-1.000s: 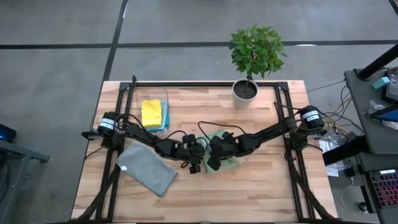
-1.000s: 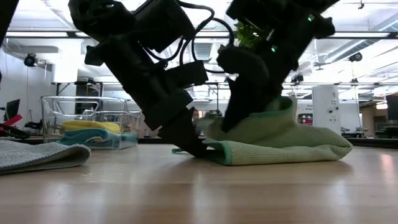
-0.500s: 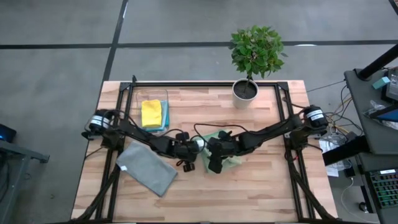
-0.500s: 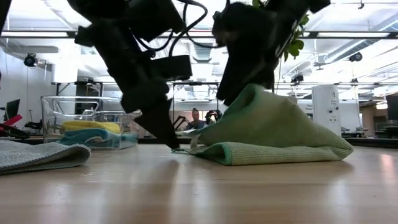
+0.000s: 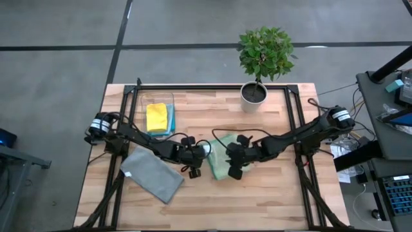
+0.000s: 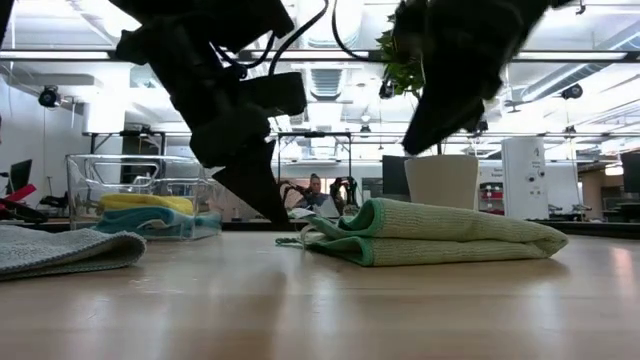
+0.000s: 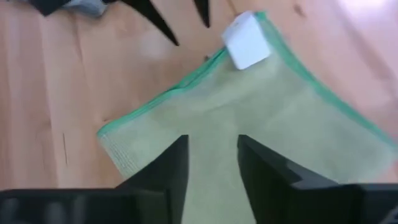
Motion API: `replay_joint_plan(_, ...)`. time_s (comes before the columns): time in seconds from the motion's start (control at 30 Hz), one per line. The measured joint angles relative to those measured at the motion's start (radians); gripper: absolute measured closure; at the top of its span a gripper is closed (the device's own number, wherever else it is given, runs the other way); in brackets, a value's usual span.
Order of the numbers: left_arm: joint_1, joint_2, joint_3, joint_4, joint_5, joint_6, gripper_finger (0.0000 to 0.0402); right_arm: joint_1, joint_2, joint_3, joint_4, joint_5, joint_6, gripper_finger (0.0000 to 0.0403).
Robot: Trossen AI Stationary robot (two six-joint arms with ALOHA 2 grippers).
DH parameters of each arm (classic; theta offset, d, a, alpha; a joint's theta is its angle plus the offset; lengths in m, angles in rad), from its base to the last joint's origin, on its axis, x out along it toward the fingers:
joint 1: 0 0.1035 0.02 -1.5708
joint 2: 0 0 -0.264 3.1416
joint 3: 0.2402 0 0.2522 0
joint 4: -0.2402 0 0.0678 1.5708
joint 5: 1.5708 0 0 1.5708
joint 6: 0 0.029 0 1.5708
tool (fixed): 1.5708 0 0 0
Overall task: Fold microfiber towels
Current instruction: Fold the light green microfiber towel
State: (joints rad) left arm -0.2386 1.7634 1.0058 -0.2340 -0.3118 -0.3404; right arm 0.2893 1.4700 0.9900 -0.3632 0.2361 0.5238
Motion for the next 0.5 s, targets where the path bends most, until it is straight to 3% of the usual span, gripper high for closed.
replay_joint_plan(0.3,0.002,-0.004,0.001,0.163,-0.015,0.086,0.0252,0.023,0.12,-0.23,0.589,-0.007,-0.096,0.038)
replay_joint_plan(0.5,0.015,0.013,-0.001,0.217,-0.176,0.12,0.0252,0.023,0.254,-0.257,0.776,-0.031,-0.144,0.0394)
